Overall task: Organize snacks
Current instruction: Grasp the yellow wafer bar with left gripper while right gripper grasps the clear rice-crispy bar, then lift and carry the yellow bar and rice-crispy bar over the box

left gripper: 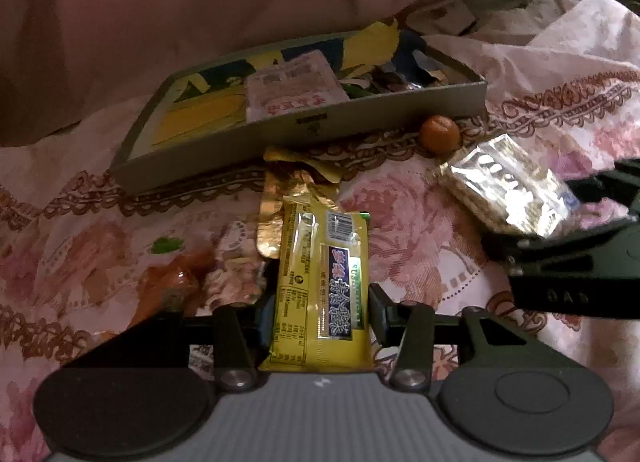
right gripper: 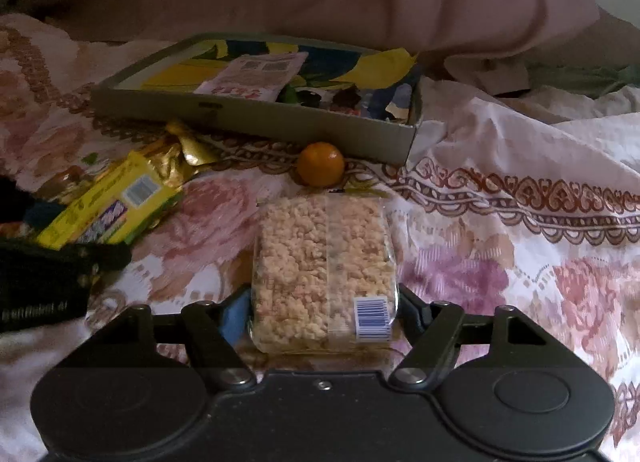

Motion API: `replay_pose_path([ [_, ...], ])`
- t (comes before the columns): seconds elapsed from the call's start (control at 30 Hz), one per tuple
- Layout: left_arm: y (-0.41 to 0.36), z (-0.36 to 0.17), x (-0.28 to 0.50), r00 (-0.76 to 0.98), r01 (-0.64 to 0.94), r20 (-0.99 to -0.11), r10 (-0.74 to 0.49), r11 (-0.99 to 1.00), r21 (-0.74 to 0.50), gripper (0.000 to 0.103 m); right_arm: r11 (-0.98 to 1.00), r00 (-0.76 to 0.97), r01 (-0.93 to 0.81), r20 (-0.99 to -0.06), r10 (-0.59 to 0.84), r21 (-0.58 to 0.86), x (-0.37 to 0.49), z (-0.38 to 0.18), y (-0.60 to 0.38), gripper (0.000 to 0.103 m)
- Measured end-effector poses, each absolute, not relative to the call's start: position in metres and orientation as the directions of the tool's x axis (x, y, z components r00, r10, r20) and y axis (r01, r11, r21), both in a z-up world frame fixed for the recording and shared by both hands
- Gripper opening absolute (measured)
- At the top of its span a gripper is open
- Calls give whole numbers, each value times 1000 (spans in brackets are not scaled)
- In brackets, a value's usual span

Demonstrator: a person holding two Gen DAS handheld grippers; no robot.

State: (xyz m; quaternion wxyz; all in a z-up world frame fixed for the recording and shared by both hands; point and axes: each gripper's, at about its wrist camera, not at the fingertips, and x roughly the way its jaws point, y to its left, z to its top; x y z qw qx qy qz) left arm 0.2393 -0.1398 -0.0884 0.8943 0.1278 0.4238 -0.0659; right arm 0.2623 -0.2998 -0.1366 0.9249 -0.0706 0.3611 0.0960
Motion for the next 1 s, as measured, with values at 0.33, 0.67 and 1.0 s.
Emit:
replay_pose_path([
  [0.33, -140, -62, 221, 661, 219, -751, -20, 962, 166, 50, 972, 765, -236, -616, 191, 8, 235, -116, -301, 74],
  [0.67, -140, -23, 222, 739, 173, -671, -61, 980, 102, 50, 986, 904, -161, -394, 166, 47, 226, -87, -316, 74],
  [1.0, -145, 15, 276, 829, 141, -554, -72, 987, 82, 50, 986, 966, -107, -223, 133, 125, 249, -78, -330, 74],
])
